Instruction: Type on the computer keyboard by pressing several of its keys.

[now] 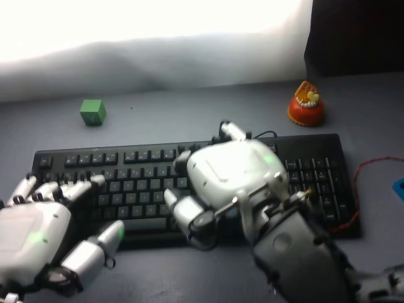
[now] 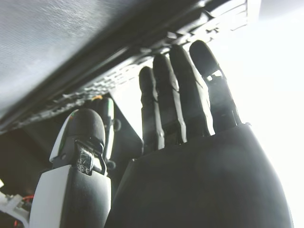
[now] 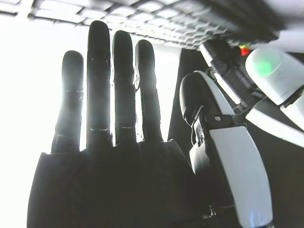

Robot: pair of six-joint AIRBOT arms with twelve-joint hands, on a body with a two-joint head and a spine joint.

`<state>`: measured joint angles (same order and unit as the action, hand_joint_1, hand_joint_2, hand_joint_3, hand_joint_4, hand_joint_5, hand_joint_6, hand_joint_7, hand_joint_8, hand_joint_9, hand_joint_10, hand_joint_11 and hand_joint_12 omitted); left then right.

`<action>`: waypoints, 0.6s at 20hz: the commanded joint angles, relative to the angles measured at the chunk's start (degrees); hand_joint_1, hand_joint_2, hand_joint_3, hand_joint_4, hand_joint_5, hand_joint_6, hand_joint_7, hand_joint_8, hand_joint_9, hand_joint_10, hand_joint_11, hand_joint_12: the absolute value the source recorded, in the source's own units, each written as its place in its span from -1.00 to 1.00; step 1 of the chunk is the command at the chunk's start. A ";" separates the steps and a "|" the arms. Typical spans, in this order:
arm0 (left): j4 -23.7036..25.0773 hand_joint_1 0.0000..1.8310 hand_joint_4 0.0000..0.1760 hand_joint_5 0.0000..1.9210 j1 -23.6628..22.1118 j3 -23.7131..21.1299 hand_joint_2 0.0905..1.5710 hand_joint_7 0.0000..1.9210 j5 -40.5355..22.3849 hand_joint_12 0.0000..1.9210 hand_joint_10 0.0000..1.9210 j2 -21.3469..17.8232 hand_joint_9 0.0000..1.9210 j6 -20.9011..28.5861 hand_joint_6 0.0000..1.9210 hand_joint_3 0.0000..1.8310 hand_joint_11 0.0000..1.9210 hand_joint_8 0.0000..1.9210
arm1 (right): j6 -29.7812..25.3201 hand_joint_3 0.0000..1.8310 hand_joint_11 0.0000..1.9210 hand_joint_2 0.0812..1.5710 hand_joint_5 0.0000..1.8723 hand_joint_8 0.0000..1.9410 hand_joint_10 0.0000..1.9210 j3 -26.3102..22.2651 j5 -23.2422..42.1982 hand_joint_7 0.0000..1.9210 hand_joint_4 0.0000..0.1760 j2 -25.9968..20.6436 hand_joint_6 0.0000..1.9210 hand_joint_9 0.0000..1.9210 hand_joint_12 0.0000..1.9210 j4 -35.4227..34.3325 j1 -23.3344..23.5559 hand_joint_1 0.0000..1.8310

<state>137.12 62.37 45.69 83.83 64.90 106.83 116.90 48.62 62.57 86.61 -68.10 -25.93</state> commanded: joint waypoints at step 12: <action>2.86 -0.61 -1.00 -0.64 -2.52 4.50 0.72 -0.55 5.82 0.31 -0.51 4.28 -0.75 -0.55 -0.99 -1.00 -1.00 -1.00 | 0.17 -1.00 -1.00 0.83 -0.33 -0.99 -0.92 -10.82 -0.20 -0.30 -1.00 -12.35 -0.92 -0.29 0.56 6.94 3.68 -0.74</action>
<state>136.97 60.07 49.87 83.74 68.93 106.19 117.14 37.89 59.64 74.32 -66.24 -22.96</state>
